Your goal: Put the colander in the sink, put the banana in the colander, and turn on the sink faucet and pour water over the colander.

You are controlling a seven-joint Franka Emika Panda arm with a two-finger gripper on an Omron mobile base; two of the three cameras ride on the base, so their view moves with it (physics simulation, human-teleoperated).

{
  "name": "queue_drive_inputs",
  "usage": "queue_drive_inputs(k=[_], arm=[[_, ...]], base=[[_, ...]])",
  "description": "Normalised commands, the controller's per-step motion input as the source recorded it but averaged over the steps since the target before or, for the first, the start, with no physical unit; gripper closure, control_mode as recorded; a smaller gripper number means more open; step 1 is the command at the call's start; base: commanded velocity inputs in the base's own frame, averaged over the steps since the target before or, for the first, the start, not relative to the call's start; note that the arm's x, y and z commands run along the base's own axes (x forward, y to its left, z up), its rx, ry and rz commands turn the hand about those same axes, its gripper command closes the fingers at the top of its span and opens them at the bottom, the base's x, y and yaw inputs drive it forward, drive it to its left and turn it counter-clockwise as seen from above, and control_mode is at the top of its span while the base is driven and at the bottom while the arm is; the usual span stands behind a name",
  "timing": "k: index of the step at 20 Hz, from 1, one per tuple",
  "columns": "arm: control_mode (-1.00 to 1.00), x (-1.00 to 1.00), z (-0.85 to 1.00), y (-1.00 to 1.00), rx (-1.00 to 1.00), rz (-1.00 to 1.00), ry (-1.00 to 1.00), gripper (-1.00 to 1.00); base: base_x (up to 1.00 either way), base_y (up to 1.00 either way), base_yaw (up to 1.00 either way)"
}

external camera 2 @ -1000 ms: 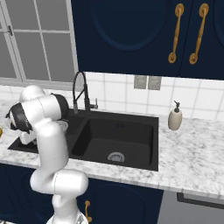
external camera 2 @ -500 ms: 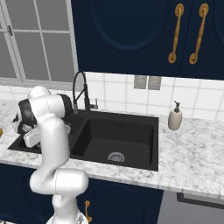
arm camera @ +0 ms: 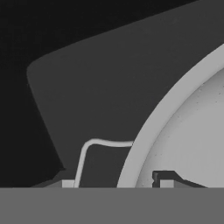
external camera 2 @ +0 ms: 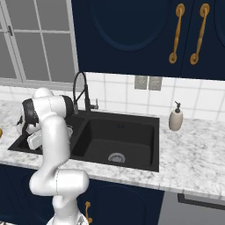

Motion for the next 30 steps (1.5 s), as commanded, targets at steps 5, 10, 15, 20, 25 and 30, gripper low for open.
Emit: queue_drive_inputs(k=[5, 10, 15, 20, 25, 30], arm=[[-1.00, 0.15, -0.13, -0.11, 0.00, -0.03, 0.00, 1.00], [-1.00, 0.23, -0.11, -0.05, 0.00, -0.04, 0.00, 1.00], [-1.00, 0.22, -0.14, -0.13, 0.00, 0.00, 0.00, 1.00], [-1.00, 0.12, -0.23, -0.05, 0.00, -0.02, 0.00, 1.00], [-1.00, 0.01, -0.10, 0.00, 0.00, -0.02, 0.00, 1.00], [-1.00, 0.00, -0.01, 0.00, 0.00, 0.00, 0.00, 1.00]], base=[[0.00, 0.00, 0.00], [0.00, 0.00, 0.00], [0.00, 0.00, 0.00], [0.00, 0.00, 0.00], [0.00, 0.00, 0.00], [0.00, 0.00, 0.00]])
